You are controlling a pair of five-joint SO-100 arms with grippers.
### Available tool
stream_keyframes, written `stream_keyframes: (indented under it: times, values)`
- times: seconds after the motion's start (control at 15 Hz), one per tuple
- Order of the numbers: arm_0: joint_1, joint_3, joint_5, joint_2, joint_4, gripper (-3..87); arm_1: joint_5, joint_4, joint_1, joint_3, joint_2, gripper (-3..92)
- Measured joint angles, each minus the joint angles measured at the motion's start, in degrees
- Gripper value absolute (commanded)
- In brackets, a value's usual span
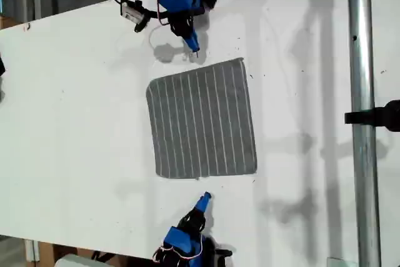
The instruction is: Grasp corners of a towel and fold twice.
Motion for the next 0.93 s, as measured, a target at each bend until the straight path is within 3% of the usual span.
stream_keyframes:
  times: [0.07,0.27,0.8,0.93]
  values:
    - [-0.35,0.0,-0.53,0.0,0.0,-1.7,0.0,-0.09,-0.09,0.0,0.0,-0.1]
    - [-9.4,0.0,-25.84,0.0,0.0,-1.2,0.0,-2.02,-0.79,0.0,0.0,-0.1]
    - [-9.4,0.0,-29.0,0.0,0.0,-1.6,0.62,-4.92,-1.14,-2.9,-1.58,-0.2]
    - [-9.4,0.0,-29.0,0.0,0.0,-1.6,-0.7,-8.26,-6.68,-16.26,-20.3,-0.2]
